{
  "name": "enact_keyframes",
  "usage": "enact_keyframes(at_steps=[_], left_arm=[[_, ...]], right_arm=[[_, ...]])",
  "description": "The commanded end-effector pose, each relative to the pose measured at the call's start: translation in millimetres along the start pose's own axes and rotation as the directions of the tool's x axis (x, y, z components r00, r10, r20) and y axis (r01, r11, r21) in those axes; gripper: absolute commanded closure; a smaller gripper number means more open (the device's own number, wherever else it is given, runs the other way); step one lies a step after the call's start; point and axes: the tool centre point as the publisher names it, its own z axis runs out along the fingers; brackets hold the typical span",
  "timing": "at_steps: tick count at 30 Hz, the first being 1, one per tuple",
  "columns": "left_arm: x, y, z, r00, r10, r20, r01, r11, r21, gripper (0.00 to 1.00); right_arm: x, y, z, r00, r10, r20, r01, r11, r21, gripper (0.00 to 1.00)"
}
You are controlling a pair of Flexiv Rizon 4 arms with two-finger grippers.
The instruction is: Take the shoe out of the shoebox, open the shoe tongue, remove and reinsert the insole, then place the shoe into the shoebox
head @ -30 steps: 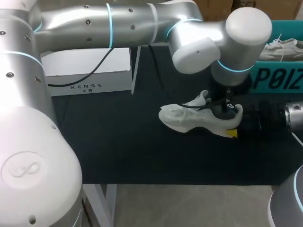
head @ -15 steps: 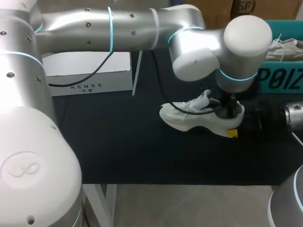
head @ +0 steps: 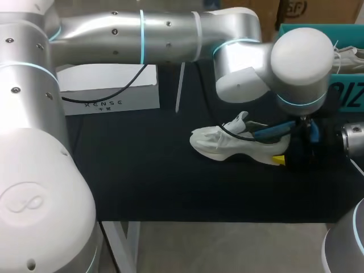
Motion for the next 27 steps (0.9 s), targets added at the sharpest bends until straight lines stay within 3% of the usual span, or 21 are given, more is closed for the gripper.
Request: enact_keyframes(at_steps=[1,6,11,15,19,27], left_arm=[[-2.4,-5,-29,1.0,-0.008,0.03,0.006,0.999,0.051,1.0],[-13.7,-29,-57,0.998,-0.048,0.038,0.041,0.986,0.159,1.0],[-26.4,-50,-100,0.997,-0.069,0.022,0.06,0.959,0.275,1.0],[-38.8,-54,-132,0.988,-0.085,-0.13,0.126,0.925,0.359,1.0],[-51.4,-44,-164,0.97,-0.1,-0.222,0.191,0.877,0.442,1.0],[-68.9,2,-193,0.936,-0.178,-0.304,0.311,0.822,0.478,1.0]], right_arm=[[0.1,-2.1,2,1.0,0.0,0.0,0.0,1.0,0.003,1.0],[0.1,-2.1,2,1.0,0.0,0.0,0.0,1.0,0.003,1.0],[0.1,-2.1,2,1.0,0.0,0.0,0.0,1.0,0.003,1.0],[0.1,-2.1,2,1.0,0.0,0.0,0.0,1.0,0.003,1.0],[0.1,-2.1,2,1.0,0.0,0.0,0.0,1.0,0.003,1.0],[0.1,-2.1,2,1.0,0.0,0.0,0.0,1.0,0.003,1.0]])
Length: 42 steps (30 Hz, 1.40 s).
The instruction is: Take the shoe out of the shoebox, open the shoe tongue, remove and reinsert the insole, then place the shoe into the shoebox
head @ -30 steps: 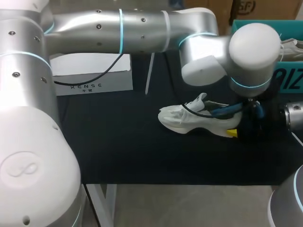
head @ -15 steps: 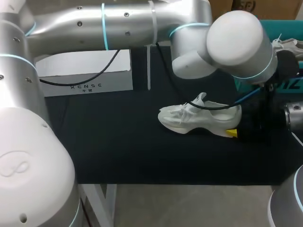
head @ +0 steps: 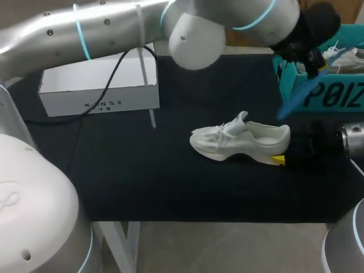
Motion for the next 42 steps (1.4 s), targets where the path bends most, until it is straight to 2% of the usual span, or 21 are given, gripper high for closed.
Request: enact_keyframes(at_steps=[1,6,13,19,23,30,42], left_arm=[[-10.2,35,-48,0.998,-0.037,-0.053,0.043,0.992,0.118,1.0],[-21.7,63,-64,0.989,-0.127,-0.074,0.138,0.975,0.173,1.0],[-34.3,101,-86,0.963,-0.239,-0.127,0.267,0.911,0.315,1.0],[-37.2,128,-104,0.947,-0.258,-0.191,0.318,0.834,0.451,1.0],[-37.4,139,-111,0.937,-0.27,-0.22,0.346,0.798,0.494,1.0],[-39.6,139,-122,0.925,-0.284,-0.252,0.375,0.793,0.481,1.0],[-50.0,113,-138,0.912,-0.261,-0.316,0.38,0.825,0.418,1.0]], right_arm=[[0.2,-2.1,2,1.0,0.0,0.0,0.0,1.0,0.003,1.0],[0.2,-2.1,2,1.0,0.0,0.0,0.0,1.0,0.003,1.0],[0.2,-2.1,2,1.0,0.0,0.0,0.0,1.0,0.003,1.0],[0.2,-2.1,2,1.0,0.0,0.0,0.0,1.0,0.003,1.0],[0.2,-2.1,2,1.0,0.0,0.0,0.0,1.0,0.003,1.0],[0.2,-2.1,2,1.0,0.0,0.0,0.0,1.0,0.003,1.0],[0.2,-2.1,2,1.0,0.0,0.0,0.0,1.0,0.003,1.0]])
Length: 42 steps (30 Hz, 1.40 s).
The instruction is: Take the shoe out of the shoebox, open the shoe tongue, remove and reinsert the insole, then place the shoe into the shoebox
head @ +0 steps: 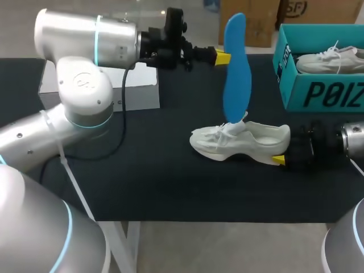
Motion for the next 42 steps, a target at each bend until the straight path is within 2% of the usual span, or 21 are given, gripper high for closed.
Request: enact_keyframes(at_steps=[1,3,6,9,29,33,39,42], left_arm=[[-3.9,-18,-2,1.0,0.004,-0.018,-0.005,0.999,-0.05,1.0],[-1.3,-25,-6,1.0,0.014,-0.027,-0.016,0.998,-0.06,1.0],[4.3,-36,-17,0.998,0.051,-0.042,-0.052,0.998,-0.033,1.0],[11.3,-45,-19,0.992,0.129,-0.018,-0.13,0.988,-0.081,1.0],[11.3,-45,-19,0.992,0.129,-0.018,-0.13,0.988,-0.081,1.0],[24.8,-68,-15,0.966,0.144,-0.214,-0.147,0.989,0.003,1.0],[45.4,-84,-16,0.939,0.096,-0.33,-0.09,0.995,0.032,1.0],[56.8,-90,-19,0.935,0.076,-0.347,-0.07,0.997,0.032,1.0]], right_arm=[[0.2,-2.1,2,1.0,0.0,0.0,0.0,1.0,0.003,1.0],[0.2,-2.1,2,1.0,0.0,0.0,0.0,1.0,0.003,1.0],[0.2,-2.1,2,1.0,0.0,0.0,0.0,1.0,0.003,1.0],[0.2,-2.1,2,1.0,0.0,0.0,0.0,1.0,0.003,1.0],[0.2,-2.1,2,1.0,0.0,0.0,0.0,1.0,0.003,1.0],[0.2,-2.1,2,1.0,0.0,0.0,0.0,1.0,0.003,1.0],[0.2,-2.1,2,1.0,0.0,0.0,0.0,1.0,0.003,1.0],[0.2,-2.1,2,1.0,0.0,0.0,0.0,1.0,0.003,1.0]])
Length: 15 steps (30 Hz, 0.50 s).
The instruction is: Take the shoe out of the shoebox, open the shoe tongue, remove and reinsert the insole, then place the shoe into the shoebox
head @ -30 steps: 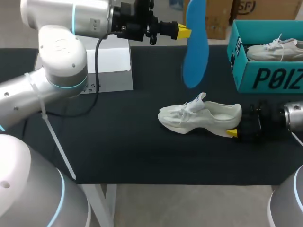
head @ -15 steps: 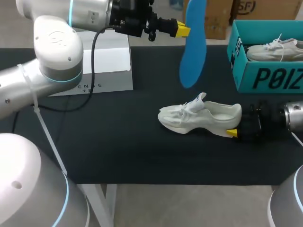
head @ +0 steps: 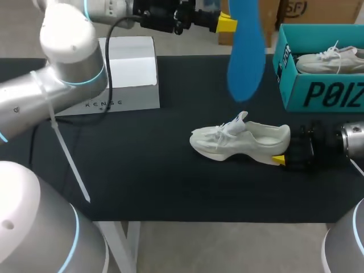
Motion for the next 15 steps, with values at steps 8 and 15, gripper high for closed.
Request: enact_keyframes(at_steps=[8,15], left_arm=[[27.2,-17,7,0.991,-0.027,-0.127,0.027,1.0,-0.003,1.0],[37.2,-13,10,0.991,-0.061,-0.115,0.058,0.998,-0.032,1.0]], right_arm=[[0.2,-2.1,2,1.0,0.0,0.0,0.0,1.0,0.003,1.0],[0.2,-2.1,2,1.0,0.0,0.0,0.0,1.0,0.003,1.0]])
